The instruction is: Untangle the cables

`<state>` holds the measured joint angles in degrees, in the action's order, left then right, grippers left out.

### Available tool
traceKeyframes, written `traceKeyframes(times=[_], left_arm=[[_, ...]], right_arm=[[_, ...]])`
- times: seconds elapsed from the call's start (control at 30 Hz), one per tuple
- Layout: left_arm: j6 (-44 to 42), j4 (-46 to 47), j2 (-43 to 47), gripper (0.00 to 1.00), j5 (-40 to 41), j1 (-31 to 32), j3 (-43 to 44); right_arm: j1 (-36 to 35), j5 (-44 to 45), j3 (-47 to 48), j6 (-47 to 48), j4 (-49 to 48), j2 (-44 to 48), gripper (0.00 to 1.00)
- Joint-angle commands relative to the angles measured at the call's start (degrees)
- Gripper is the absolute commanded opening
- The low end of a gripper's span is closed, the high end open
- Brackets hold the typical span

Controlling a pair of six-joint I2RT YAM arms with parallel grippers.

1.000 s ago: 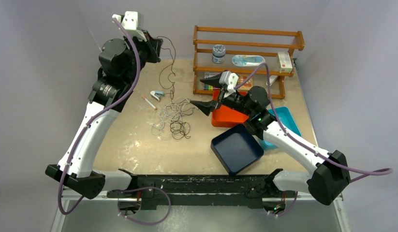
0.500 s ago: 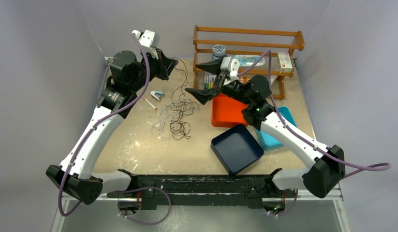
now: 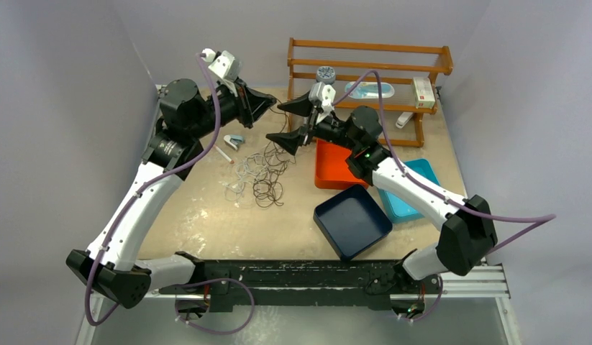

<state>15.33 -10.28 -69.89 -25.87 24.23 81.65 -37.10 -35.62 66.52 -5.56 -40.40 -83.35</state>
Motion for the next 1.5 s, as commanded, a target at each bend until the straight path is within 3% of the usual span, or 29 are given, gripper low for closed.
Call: traceKeyframes(times=[0.0,0.33,0.47,0.57,0.87,1.27,1.47], left_arm=[[-1.2,3.9,2.1,0.00,-4.9,-0.1,0.0],[-0.7,4.4,3.3,0.00,-4.1,-0.1,-1.6],[2.0,6.2,3.9,0.00,-3.9,-0.1,-3.4],[5.6,8.5,3.9,0.07,-5.8,-0.1,-5.4],[8.6,8.5,3.8,0.32,-9.0,-0.1,-8.3],[8.4,8.2,5.0,0.54,-7.7,-0.1,-9.4],[7.2,7.1,4.9,0.70,-9.3,-0.1,-9.6]], right_arm=[[0.0,-1.0,2.6,-0.2,-2.1,0.2,0.85],[0.0,-1.2,1.3,0.4,-1.1,0.9,0.37],[0.1,0.7,0.0,0.9,0.6,2.2,0.13],[0.0,0.5,-2.6,0.0,-0.5,3.8,0.02],[-0.1,4.0,-8.1,-1.0,-1.2,8.6,0.00],[0.3,14.4,-2.7,-2.1,7.7,13.2,0.00],[5.4,16.1,-0.9,-3.5,12.4,14.5,0.00]])
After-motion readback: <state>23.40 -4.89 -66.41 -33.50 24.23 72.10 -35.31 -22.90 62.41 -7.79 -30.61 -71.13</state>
